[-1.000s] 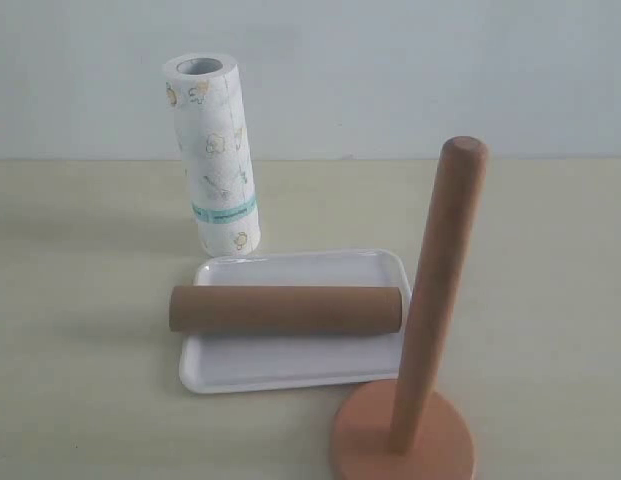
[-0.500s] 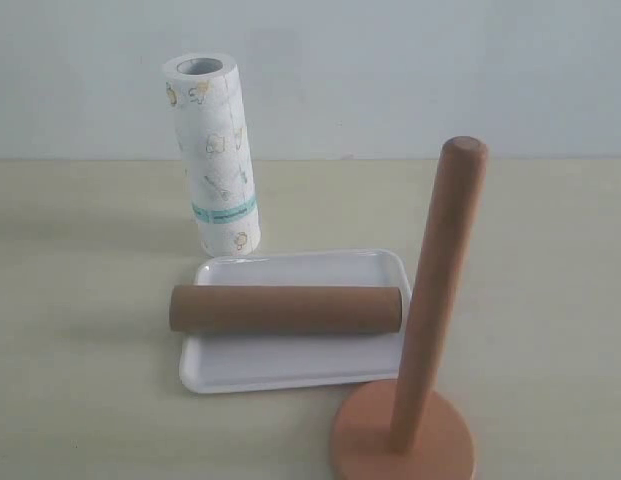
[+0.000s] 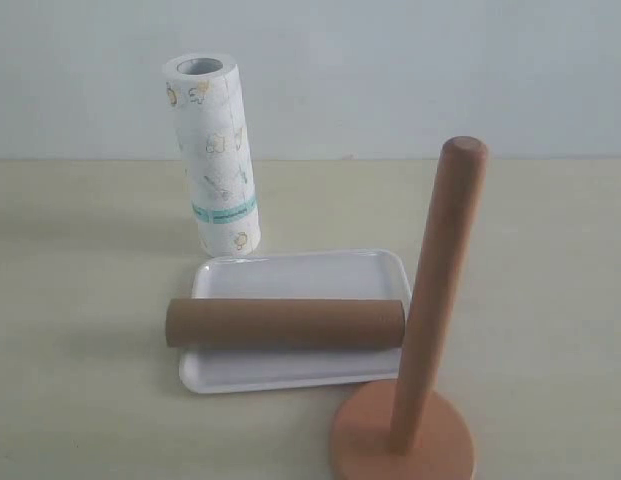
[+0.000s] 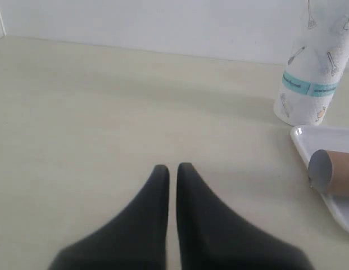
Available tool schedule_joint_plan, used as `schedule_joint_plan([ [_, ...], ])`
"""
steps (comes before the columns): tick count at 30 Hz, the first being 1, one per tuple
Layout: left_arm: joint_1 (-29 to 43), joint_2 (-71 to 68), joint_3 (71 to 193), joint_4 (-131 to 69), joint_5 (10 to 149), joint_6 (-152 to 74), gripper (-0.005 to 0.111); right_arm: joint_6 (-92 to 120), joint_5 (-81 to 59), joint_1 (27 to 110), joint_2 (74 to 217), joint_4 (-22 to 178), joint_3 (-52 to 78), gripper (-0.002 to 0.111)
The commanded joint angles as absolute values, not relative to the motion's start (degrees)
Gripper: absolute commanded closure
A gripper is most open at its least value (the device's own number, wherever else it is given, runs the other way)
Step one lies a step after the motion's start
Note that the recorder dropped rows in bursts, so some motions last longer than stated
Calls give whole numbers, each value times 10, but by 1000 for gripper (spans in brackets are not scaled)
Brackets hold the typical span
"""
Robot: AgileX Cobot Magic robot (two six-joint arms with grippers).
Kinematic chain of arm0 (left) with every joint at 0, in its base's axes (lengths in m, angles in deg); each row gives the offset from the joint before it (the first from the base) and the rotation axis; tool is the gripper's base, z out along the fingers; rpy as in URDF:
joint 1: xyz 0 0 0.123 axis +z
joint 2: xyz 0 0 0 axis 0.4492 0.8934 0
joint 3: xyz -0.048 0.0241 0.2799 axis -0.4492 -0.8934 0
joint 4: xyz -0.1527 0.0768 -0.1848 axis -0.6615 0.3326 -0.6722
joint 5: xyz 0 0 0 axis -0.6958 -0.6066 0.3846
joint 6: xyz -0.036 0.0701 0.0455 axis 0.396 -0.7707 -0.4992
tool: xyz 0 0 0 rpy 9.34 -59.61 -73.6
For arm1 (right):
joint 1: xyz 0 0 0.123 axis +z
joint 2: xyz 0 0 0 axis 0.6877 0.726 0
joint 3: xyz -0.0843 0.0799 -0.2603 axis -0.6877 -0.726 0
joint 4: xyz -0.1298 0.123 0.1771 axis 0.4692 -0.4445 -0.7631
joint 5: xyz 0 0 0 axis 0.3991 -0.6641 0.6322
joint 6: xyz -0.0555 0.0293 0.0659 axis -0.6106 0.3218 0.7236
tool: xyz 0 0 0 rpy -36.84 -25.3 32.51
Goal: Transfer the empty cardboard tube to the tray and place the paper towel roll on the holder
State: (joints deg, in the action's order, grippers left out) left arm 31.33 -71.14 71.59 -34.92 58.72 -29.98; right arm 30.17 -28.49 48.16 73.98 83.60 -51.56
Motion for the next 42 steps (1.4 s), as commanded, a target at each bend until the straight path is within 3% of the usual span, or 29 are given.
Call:
schedule_joint_plan([
  [1,315,-714,714,-349,589,-301,103,284,-299,481,737,848,-515,108],
  [32,315,-714,716,-355,588,-296,103,288,-299,480,737,848,-515,108],
  [38,315,-714,867,-396,594,-300,103,288,-299,480,737,848,-515,108],
  [42,315,-714,931,-360,800,-342,103,288,-299,480,737,848,-515,108],
])
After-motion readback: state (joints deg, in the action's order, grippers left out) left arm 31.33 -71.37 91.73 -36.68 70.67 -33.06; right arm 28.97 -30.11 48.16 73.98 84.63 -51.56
